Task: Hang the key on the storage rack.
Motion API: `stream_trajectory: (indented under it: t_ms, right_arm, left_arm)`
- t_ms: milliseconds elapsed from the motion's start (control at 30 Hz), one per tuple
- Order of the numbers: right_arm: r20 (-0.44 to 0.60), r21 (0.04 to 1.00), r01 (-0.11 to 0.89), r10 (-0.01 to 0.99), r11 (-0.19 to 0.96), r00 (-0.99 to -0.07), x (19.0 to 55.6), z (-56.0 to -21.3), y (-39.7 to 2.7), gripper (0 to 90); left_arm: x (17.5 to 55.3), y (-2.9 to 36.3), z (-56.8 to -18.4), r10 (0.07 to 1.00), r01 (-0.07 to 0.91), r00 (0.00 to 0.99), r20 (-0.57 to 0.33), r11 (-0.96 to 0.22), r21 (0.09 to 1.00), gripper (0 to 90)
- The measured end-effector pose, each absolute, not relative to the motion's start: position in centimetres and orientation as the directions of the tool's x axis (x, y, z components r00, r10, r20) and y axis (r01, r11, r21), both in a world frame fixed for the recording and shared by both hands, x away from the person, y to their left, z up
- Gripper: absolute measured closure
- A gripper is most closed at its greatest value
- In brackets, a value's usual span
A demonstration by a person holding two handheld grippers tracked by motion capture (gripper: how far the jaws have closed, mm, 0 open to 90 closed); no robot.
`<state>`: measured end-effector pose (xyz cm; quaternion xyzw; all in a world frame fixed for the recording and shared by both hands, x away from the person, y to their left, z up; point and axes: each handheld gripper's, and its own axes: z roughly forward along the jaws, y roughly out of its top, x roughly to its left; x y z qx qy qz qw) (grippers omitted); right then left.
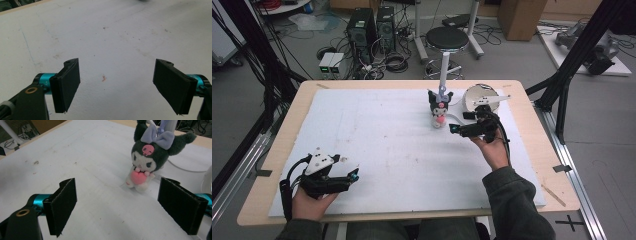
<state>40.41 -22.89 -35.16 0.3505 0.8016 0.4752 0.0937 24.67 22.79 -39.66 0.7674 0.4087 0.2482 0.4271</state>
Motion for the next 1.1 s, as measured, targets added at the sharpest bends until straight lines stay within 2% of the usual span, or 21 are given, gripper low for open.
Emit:
stream_trajectory:
  t_ms: [1100]
  right_arm:
    - [0.153,0.836,0.443,0.638,0.324,-0.754,37.6,-35.9,-23.7,12.4]
  left_arm:
    - [24.8,22.7,-39.7,0.838,0.415,0.545,0.031,-0.302,0.858,22.0]
